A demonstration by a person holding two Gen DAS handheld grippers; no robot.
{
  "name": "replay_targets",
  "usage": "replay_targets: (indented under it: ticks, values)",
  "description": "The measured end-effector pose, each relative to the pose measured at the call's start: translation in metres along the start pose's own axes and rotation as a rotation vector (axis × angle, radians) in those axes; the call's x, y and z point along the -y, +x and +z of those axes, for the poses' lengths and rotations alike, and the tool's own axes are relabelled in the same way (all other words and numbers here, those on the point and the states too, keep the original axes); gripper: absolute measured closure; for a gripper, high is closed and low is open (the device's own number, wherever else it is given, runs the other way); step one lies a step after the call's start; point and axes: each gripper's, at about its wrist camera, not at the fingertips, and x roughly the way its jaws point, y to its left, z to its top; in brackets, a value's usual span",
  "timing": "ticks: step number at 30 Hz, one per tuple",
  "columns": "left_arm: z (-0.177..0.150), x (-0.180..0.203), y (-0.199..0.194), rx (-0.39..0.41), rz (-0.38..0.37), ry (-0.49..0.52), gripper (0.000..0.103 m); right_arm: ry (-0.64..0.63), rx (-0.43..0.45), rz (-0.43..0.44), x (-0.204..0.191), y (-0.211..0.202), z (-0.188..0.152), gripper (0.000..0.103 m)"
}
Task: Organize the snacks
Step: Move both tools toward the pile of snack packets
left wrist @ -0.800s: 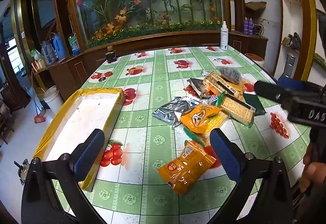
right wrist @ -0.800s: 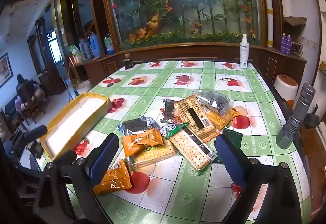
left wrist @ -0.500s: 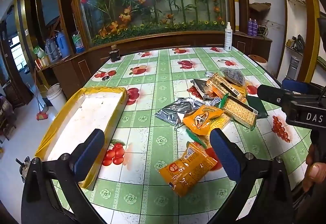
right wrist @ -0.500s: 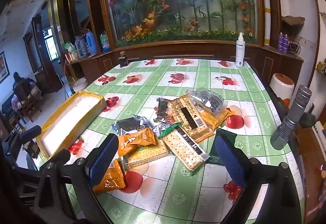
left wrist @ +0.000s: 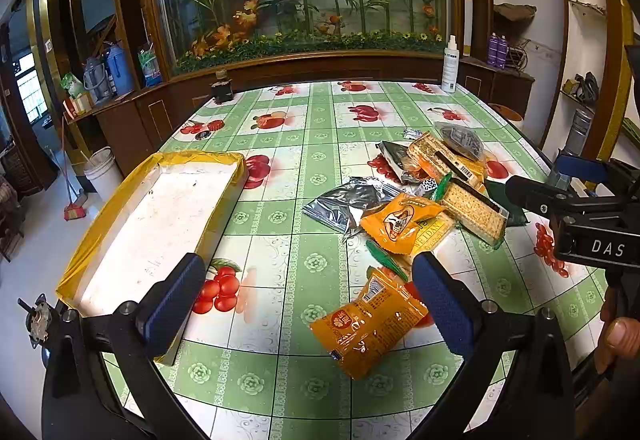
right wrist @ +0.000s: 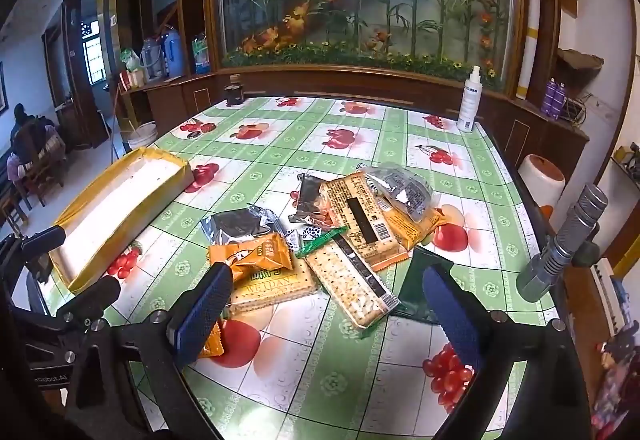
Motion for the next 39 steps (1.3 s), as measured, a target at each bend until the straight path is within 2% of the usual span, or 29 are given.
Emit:
replay_targets:
  ticks: [6, 12, 14, 39]
  values:
    - [-0.0013, -0.0006, 0.0012, -0.005, 0.013, -0.001, 0.0, -0.017, -0.004, -0.036, -0.0024, 0.0007, -0.001, 0.006]
    - [-0.002, -0.0007, 0.0012, -0.006, 0.016, 0.001, 0.0, -0.066, 0.003, -0.16, -0.0078, 0.0027, -0.0024, 0.006]
    - [-0.0021, -0.0007, 0.0015, -0.006, 0.016, 0.001, 0.0, -0.078, 0.003, -0.179, -0.0088, 0.0032, -0.0031, 0.006]
    - [-0.0078, -0.0014, 0.0057, -0.045, -0.019, 0.007, 0.0, -0.083, 0.002, -0.19, -0.0068, 0.0032, -0.0049, 0.006]
